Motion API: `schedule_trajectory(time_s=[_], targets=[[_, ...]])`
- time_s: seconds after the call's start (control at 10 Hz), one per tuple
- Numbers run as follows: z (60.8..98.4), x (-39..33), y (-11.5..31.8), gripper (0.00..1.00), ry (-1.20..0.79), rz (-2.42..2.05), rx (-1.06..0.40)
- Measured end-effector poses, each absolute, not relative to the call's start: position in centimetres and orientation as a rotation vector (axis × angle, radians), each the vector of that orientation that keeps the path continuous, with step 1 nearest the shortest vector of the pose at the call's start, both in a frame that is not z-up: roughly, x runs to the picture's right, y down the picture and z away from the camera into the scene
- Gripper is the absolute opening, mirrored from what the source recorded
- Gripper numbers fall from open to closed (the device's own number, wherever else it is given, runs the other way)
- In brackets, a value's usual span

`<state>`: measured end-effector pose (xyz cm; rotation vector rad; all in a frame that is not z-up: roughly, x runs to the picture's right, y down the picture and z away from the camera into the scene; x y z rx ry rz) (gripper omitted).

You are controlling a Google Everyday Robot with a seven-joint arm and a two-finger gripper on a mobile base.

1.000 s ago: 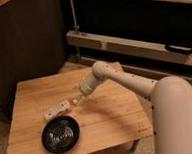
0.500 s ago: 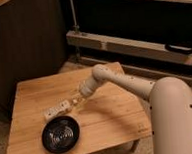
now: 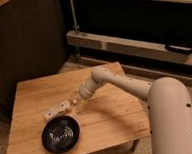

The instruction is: Place the bottle in the ceramic bowl

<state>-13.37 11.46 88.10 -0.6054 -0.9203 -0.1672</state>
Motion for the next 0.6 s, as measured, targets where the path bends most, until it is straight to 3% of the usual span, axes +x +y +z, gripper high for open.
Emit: schedule_trajectory(time_s=[0.2, 0.3, 0.4, 0.6], targets=[[88.27, -13.54, 11.66, 0.60, -0.922, -0.164, -0.615], [88.35, -13.60, 11.77, 0.47, -0.924, -0.159, -0.621], [88.38, -13.62, 11.79, 0.40, -0.925, -0.158, -0.625], [88.36, -13.88, 12.00, 0.37, -0.929, -0.162, -0.642]])
